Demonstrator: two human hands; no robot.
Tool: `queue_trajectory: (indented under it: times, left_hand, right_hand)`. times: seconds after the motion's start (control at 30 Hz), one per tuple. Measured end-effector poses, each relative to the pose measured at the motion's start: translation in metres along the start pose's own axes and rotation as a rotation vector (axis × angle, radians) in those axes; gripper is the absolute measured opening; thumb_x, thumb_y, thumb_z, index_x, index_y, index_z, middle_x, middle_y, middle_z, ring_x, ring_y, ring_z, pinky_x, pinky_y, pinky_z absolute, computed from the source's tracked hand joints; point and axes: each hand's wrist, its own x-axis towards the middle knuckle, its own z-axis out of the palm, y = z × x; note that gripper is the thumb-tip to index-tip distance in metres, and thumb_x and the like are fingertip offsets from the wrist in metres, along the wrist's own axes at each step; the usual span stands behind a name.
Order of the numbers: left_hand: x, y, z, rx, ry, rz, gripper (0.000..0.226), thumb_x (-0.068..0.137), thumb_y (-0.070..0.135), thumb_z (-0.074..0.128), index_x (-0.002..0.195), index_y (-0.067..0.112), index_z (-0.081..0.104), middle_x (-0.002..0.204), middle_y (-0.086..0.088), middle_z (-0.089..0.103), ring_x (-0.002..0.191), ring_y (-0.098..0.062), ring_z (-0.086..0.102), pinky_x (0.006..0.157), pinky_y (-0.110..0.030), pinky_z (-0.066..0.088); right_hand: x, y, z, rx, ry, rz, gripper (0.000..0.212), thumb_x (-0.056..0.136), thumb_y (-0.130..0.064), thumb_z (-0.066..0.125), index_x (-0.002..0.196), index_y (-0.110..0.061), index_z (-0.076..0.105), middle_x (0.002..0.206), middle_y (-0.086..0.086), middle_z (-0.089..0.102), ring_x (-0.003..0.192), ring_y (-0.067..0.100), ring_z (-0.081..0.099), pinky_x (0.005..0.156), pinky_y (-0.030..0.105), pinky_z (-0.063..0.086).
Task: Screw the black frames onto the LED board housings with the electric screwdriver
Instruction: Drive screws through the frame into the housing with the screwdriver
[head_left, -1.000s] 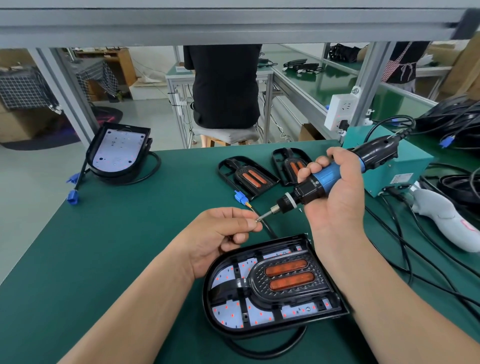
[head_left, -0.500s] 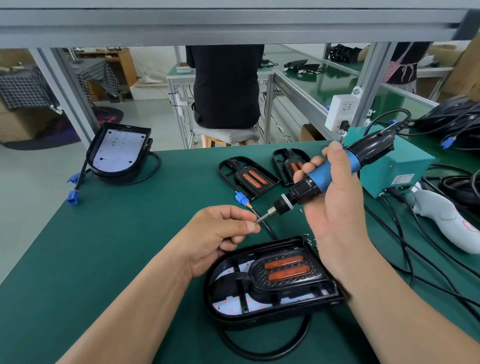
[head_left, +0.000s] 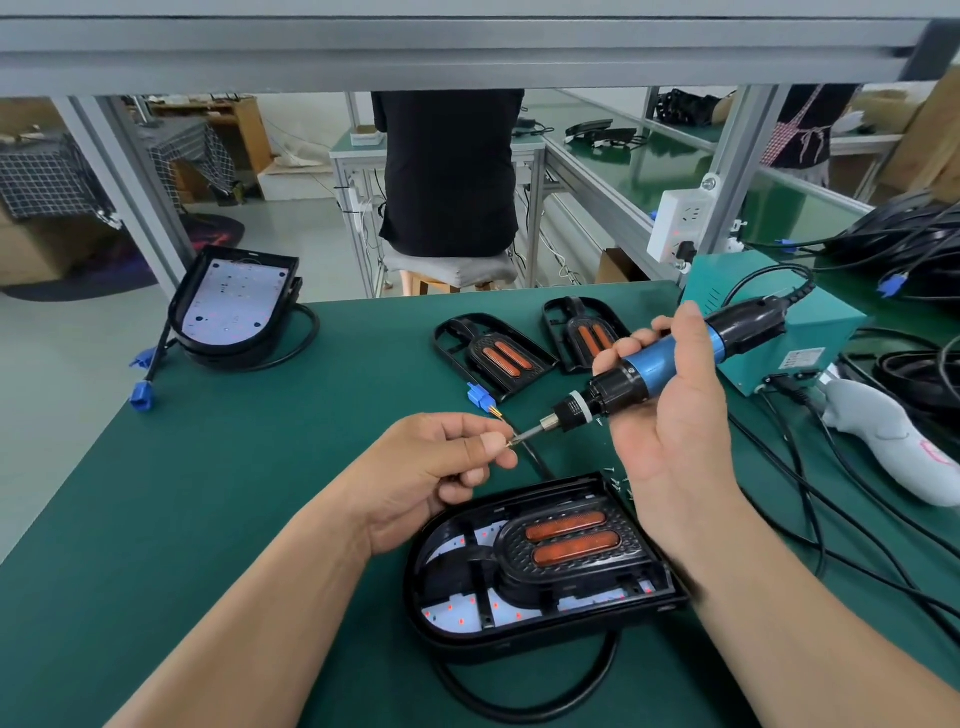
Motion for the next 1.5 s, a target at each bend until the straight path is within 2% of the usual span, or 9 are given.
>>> queue_trajectory:
  times: [0.17, 0.3, 0.37, 0.47, 0.57, 0.73, 1.1, 1.3, 1.5]
  left_hand:
    - [-0.003, 0.004, -0.008, 0.177, 0.077, -0.012, 0.026, 0.086, 0.024, 0.085, 0.099, 0.003, 0.08, 0.077, -0.004, 0.062, 0.055, -0.007, 0.038, 0.043, -0.015, 0.028]
    - [-0.008, 0.01, -0.009, 0.495, 0.031, -0.047, 0.044, 0.076, 0.053, 0.08, 0.094, 0.014, 0.083, 0.064, 0.009, 0.047, 0.054, -0.01, 0.029, 0.048, -0.018, 0.023]
    - [-0.012, 0.012, -0.007, 0.617, -0.022, -0.054, 0.038, 0.081, 0.055, 0.081, 0.086, 0.018, 0.083, 0.059, 0.016, 0.054, 0.052, -0.005, 0.042, 0.05, -0.015, 0.035]
    - [-0.015, 0.015, -0.004, 0.767, -0.06, -0.036, 0.023, 0.088, 0.047, 0.083, 0.084, 0.025, 0.085, 0.081, 0.011, 0.079, 0.075, -0.002, 0.071, 0.075, -0.019, 0.055]
    - [-0.015, 0.015, 0.001, 0.878, -0.029, -0.031, 0.019, 0.086, 0.043, 0.085, 0.085, 0.024, 0.085, 0.08, 0.014, 0.078, 0.077, 0.0, 0.07, 0.077, -0.02, 0.054]
    - [-0.015, 0.014, 0.004, 0.853, 0.001, 0.012, 0.019, 0.084, 0.036, 0.088, 0.075, 0.021, 0.08, 0.054, 0.019, 0.06, 0.053, 0.005, 0.051, 0.056, -0.008, 0.038]
    - [-0.016, 0.013, 0.007, 0.845, 0.022, 0.023, 0.023, 0.081, 0.04, 0.088, 0.075, 0.021, 0.077, 0.052, 0.014, 0.053, 0.052, -0.005, 0.043, 0.052, -0.016, 0.035]
    - [-0.017, 0.013, 0.01, 0.845, 0.031, 0.04, 0.022, 0.084, 0.034, 0.087, 0.073, 0.018, 0.076, 0.051, 0.013, 0.054, 0.05, -0.006, 0.041, 0.051, -0.016, 0.034]
    - [-0.015, 0.008, 0.012, 0.88, 0.046, 0.089, 0.022, 0.086, 0.034, 0.084, 0.074, 0.018, 0.074, 0.048, 0.013, 0.053, 0.045, -0.005, 0.038, 0.048, -0.015, 0.033]
  right_hand:
    - [0.004, -0.012, -0.002, 0.022, -0.029, -0.035, 0.025, 0.102, -0.033, 0.07, 0.101, -0.012, 0.058, 0.08, 0.0, 0.057, 0.069, 0.015, 0.057, 0.075, 0.035, 0.055]
    - [0.009, -0.028, -0.002, -0.032, -0.093, -0.065, 0.023, 0.104, -0.035, 0.066, 0.103, -0.014, 0.057, 0.078, -0.001, 0.056, 0.065, 0.013, 0.056, 0.071, 0.031, 0.055]
    - [0.01, -0.032, -0.002, -0.091, -0.127, -0.075, 0.022, 0.104, -0.035, 0.064, 0.105, -0.014, 0.057, 0.077, -0.002, 0.055, 0.063, 0.012, 0.055, 0.067, 0.029, 0.054]
    - [0.008, -0.035, 0.0, -0.155, -0.168, -0.076, 0.02, 0.104, -0.033, 0.062, 0.104, -0.013, 0.057, 0.076, -0.002, 0.053, 0.061, 0.012, 0.052, 0.063, 0.029, 0.052]
    - [0.007, -0.037, 0.001, -0.182, -0.203, -0.073, 0.018, 0.104, -0.031, 0.06, 0.101, -0.014, 0.058, 0.075, -0.002, 0.052, 0.061, 0.013, 0.049, 0.062, 0.028, 0.05]
    - [0.007, -0.043, 0.001, -0.214, -0.276, -0.089, 0.017, 0.104, -0.032, 0.058, 0.1, -0.015, 0.059, 0.076, -0.002, 0.05, 0.06, 0.012, 0.047, 0.06, 0.028, 0.049]
    - [0.002, -0.042, 0.005, -0.311, -0.373, -0.11, 0.013, 0.099, -0.028, 0.057, 0.099, -0.016, 0.062, 0.074, 0.0, 0.049, 0.054, 0.013, 0.048, 0.056, 0.027, 0.047]
    - [0.0, -0.042, 0.007, -0.33, -0.396, -0.111, 0.016, 0.087, -0.035, 0.071, 0.093, -0.021, 0.069, 0.073, 0.0, 0.051, 0.054, 0.015, 0.048, 0.056, 0.028, 0.047]
    - [-0.004, -0.04, 0.006, -0.38, -0.553, -0.124, 0.014, 0.095, -0.031, 0.065, 0.103, -0.019, 0.066, 0.074, 0.0, 0.053, 0.054, 0.016, 0.05, 0.057, 0.03, 0.048]
